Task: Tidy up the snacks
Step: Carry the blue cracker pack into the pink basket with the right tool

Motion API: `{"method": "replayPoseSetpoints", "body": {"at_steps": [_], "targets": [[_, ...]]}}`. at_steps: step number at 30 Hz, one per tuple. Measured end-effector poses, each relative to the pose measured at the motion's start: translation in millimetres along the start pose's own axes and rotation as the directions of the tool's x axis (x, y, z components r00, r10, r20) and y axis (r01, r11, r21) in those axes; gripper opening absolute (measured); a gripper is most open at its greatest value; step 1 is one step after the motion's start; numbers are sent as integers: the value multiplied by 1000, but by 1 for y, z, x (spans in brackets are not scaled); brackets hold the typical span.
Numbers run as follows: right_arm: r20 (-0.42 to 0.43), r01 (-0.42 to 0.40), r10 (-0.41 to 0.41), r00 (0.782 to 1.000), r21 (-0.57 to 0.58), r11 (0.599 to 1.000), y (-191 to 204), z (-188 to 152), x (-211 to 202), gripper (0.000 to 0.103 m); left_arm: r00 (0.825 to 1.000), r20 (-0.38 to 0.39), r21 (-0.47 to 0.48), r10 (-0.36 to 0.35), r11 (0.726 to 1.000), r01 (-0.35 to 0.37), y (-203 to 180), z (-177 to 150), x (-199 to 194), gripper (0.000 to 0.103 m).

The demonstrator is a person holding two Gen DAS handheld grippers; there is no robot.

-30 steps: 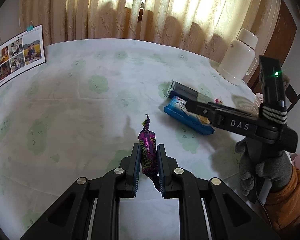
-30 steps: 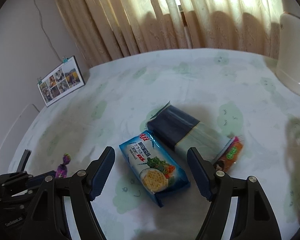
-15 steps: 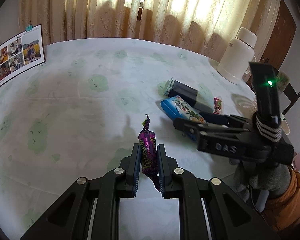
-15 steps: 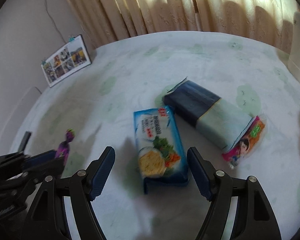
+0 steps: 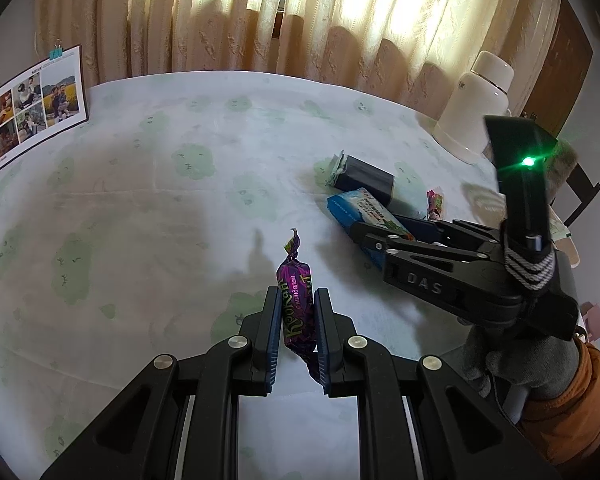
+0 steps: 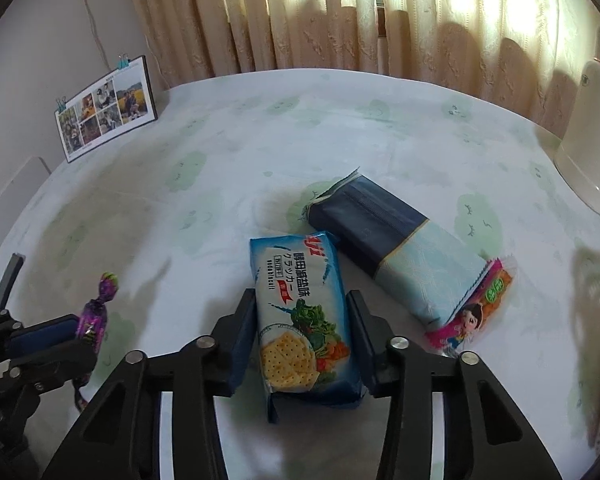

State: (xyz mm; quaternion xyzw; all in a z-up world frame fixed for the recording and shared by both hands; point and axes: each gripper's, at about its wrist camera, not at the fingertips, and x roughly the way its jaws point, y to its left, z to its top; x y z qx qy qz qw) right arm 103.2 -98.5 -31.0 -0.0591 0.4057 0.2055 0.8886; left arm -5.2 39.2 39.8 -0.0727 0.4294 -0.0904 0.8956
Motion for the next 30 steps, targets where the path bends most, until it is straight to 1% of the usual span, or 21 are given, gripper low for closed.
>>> {"method": "replayPoseSetpoints", "body": {"at_steps": [4, 11, 17, 21, 27, 30], "targets": [[40, -22, 20, 999, 37, 999, -4, -6, -15, 44, 1000, -2, -1, -2, 1000, 2, 1, 1, 1, 14], [149, -19, 5, 989, 98, 995, -15, -11, -56, 44, 1000, -15, 15, -2, 1000, 2, -4, -3, 5, 14], [220, 12, -50, 974, 171, 985, -36, -18, -88, 44, 1000, -15, 19, -8, 1000, 8, -4, -3, 6, 14], [265, 43, -100, 959, 215, 976, -53, -21, -113, 44, 1000, -17, 23, -14, 1000, 15, -5, -3, 7, 14], [303, 100, -183, 935, 271, 957, -80, -30, -147, 44, 1000, -10, 31, -28, 999, 29, -8, -4, 6, 14], [313, 130, -231, 921, 312, 941, -97, -36, -162, 44, 1000, -7, 35, -30, 999, 30, -9, -4, 5, 14]]}}
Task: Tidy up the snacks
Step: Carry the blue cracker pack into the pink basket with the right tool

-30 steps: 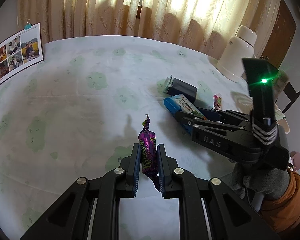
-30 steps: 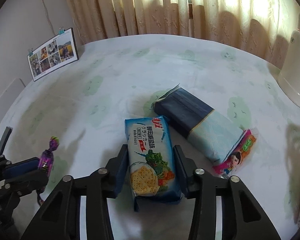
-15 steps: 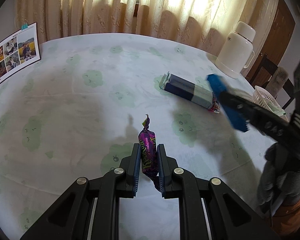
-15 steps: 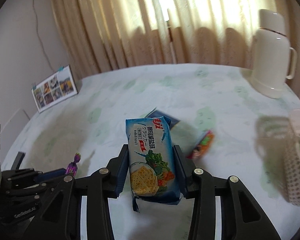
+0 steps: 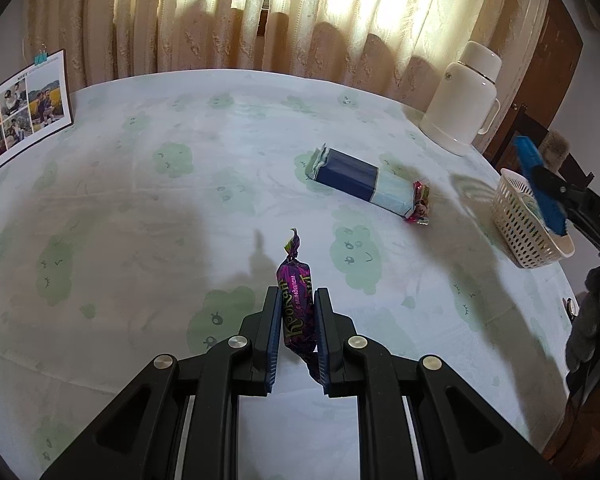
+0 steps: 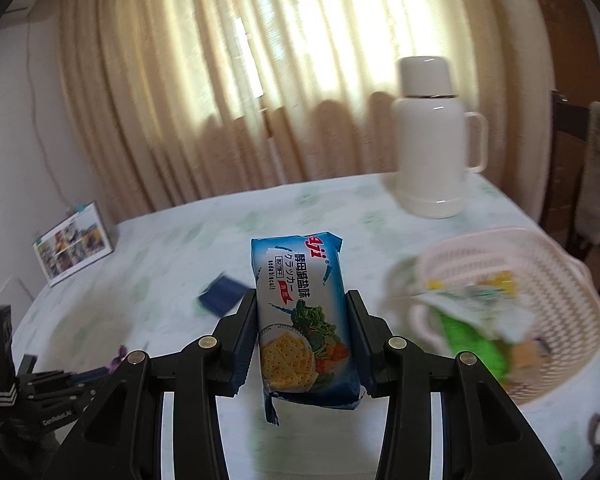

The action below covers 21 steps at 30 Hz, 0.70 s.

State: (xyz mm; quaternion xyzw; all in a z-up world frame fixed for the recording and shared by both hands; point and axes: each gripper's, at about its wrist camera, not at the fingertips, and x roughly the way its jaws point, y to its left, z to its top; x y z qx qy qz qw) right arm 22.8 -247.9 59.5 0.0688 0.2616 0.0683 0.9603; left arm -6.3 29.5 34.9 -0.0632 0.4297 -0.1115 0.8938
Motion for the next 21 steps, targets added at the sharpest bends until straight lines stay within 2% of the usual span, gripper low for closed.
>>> {"method": "replayPoseSetpoints", "body": {"at_steps": [10, 17, 21], "targets": [[50, 151, -156, 987, 96, 984, -65, 12, -18, 44, 1000, -11, 0, 5, 1000, -5, 0, 1, 4, 14], [34, 253, -264, 964, 182, 950, -115, 17, -11, 44, 1000, -21, 6, 10, 1000, -10, -3, 2, 7, 14], [7, 274, -283, 959, 231, 934, -138, 13, -5, 48, 1000, -19, 13, 20, 1000, -19, -7, 2, 5, 14]]}}
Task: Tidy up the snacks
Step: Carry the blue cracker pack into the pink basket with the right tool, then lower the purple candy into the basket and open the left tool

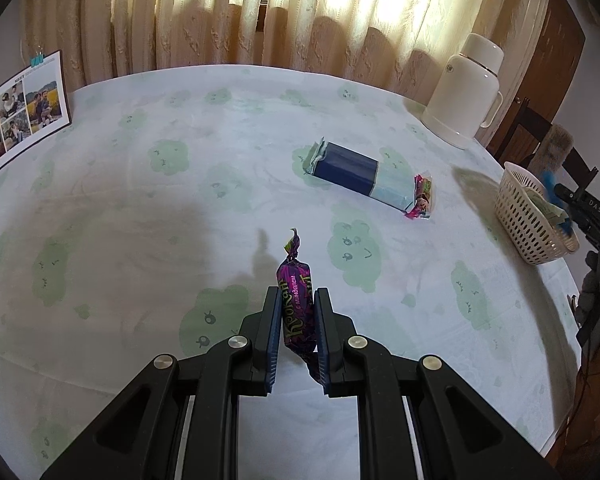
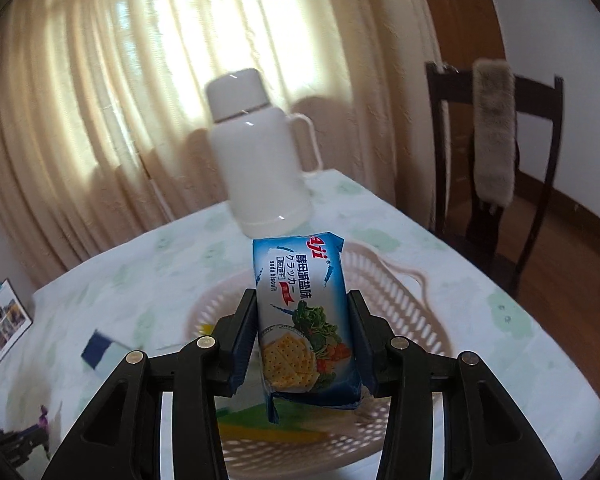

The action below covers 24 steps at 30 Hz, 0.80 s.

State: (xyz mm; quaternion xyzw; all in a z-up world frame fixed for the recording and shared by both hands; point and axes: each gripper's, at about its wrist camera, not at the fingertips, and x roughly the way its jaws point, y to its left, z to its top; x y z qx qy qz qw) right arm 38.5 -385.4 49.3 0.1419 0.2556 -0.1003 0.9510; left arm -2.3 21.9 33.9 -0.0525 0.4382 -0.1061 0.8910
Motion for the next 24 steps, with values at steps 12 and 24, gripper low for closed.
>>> {"method": "replayPoseSetpoints", "body": {"at_steps": [12, 24], "targets": [[81, 24, -28, 996, 53, 998, -23, -15, -13, 53, 1000, 15, 80, -2, 997, 1, -38, 13, -14, 14], [278, 124, -151, 949, 114, 986, -41, -26, -46, 59, 995, 17, 205, -97, 975, 91, -121, 49, -18, 14]]}}
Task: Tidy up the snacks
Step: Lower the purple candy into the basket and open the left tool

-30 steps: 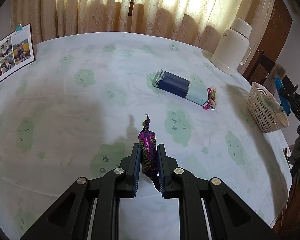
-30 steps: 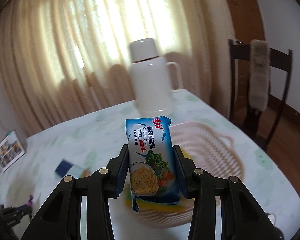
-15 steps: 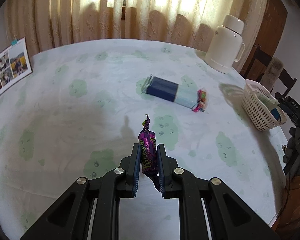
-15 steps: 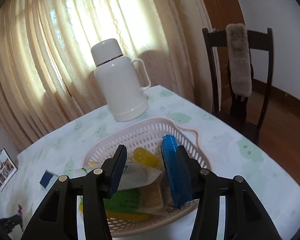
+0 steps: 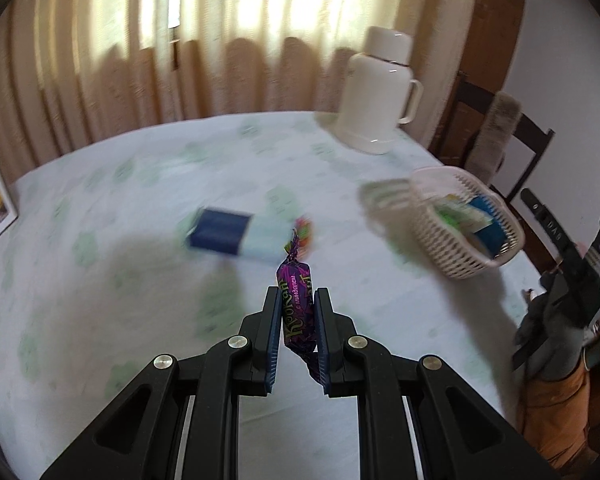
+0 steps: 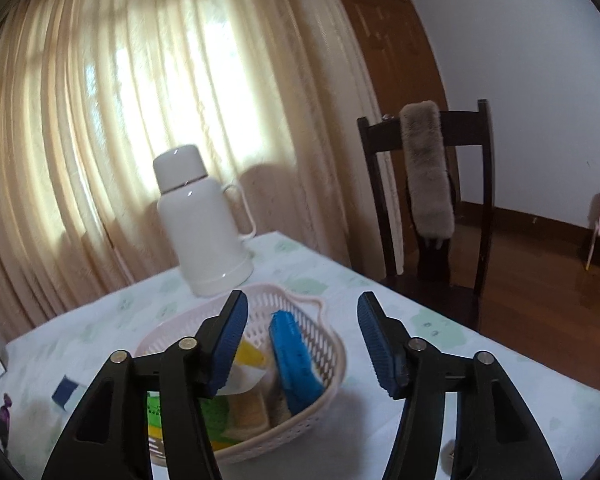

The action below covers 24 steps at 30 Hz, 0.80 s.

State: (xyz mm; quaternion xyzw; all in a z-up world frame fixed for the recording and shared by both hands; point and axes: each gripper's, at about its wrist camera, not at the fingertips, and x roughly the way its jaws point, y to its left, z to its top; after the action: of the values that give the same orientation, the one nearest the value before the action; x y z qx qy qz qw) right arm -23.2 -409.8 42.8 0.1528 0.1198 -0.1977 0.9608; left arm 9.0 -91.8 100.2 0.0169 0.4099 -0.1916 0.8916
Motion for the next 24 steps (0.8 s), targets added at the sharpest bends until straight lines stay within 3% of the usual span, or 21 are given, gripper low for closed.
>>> {"method": "replayPoseSetpoints", "body": {"at_steps": [15, 24], "targets": [[10, -20, 19, 1000, 110, 994, -21, 4, -7, 60, 990, 16, 192, -139, 972, 134, -124, 56, 34, 14], [5, -19, 19, 1000, 107, 994, -22, 3, -7, 60, 978, -8, 239, -206, 950, 202, -165, 75, 58, 14]]}}
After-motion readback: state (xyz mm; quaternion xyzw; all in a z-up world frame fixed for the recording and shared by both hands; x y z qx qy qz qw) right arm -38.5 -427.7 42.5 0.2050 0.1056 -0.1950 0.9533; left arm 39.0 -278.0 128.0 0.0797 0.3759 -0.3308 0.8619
